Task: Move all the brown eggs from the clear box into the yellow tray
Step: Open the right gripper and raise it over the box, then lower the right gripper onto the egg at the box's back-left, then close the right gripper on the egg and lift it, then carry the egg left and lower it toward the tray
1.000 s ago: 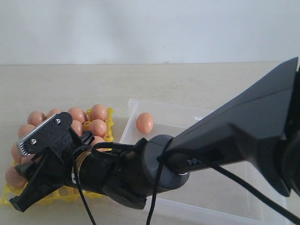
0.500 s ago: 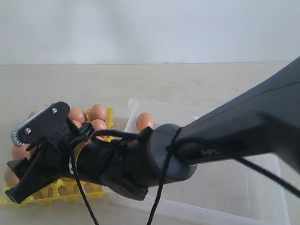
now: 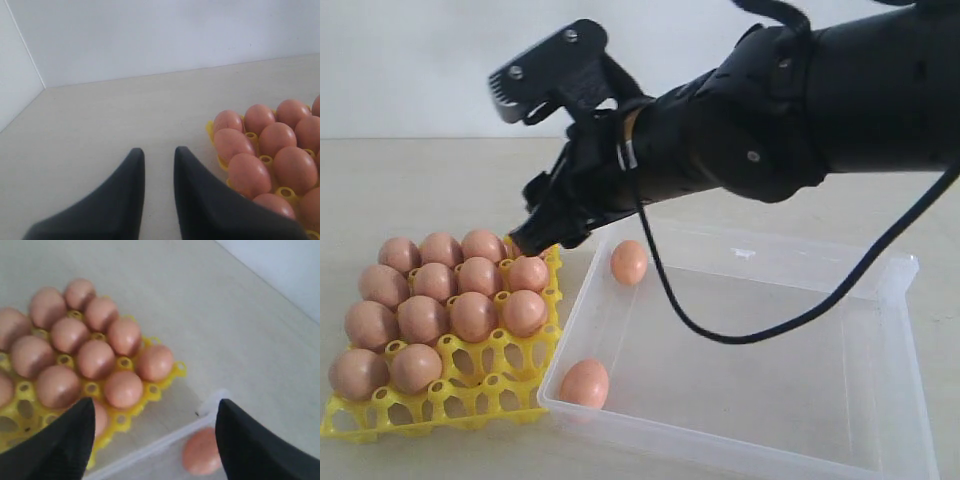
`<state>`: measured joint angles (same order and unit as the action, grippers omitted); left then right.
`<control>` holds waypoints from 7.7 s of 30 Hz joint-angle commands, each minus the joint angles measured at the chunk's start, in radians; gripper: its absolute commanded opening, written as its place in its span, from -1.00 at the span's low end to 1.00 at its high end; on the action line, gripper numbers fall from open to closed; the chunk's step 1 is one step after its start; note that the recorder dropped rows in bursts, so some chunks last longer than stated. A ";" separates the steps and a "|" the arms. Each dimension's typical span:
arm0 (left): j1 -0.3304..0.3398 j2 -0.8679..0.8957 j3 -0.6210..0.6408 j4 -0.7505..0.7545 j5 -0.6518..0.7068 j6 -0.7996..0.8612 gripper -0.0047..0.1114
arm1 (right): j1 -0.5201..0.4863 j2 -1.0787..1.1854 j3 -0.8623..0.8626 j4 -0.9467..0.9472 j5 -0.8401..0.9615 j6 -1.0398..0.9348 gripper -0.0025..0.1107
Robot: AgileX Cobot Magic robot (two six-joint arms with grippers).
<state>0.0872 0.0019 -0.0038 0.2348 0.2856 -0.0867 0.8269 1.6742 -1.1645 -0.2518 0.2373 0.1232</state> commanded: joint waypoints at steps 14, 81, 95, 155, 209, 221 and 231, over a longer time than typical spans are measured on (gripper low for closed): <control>0.002 -0.002 0.004 -0.002 -0.002 -0.002 -0.55 | -0.159 0.161 0.005 -0.017 0.062 0.680 0.19; 0.002 -0.002 0.004 -0.002 -0.002 -0.002 -0.55 | -0.176 0.361 -0.025 0.076 -0.116 0.640 0.19; 0.002 -0.002 0.004 -0.002 -0.002 -0.002 -0.55 | -0.176 0.361 -0.025 0.083 -0.151 0.626 0.19; 0.002 -0.002 0.004 -0.002 -0.002 -0.002 -0.55 | -0.157 0.409 -0.095 0.166 -0.077 0.487 0.19; 0.002 -0.002 0.004 -0.002 -0.002 -0.002 -0.55 | -0.066 -0.074 0.251 0.168 -0.333 -0.002 -0.96; 0.002 -0.002 0.004 -0.002 -0.002 -0.002 -0.55 | 0.091 -0.046 0.319 0.159 -0.728 0.085 -0.96; 0.002 -0.002 0.004 -0.002 -0.002 -0.002 -0.55 | 0.101 0.012 0.344 0.110 -0.819 0.204 -0.96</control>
<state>0.0872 0.0019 -0.0038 0.2348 0.2856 -0.0867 0.9272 1.6806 -0.8439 -0.1196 -0.5109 0.2841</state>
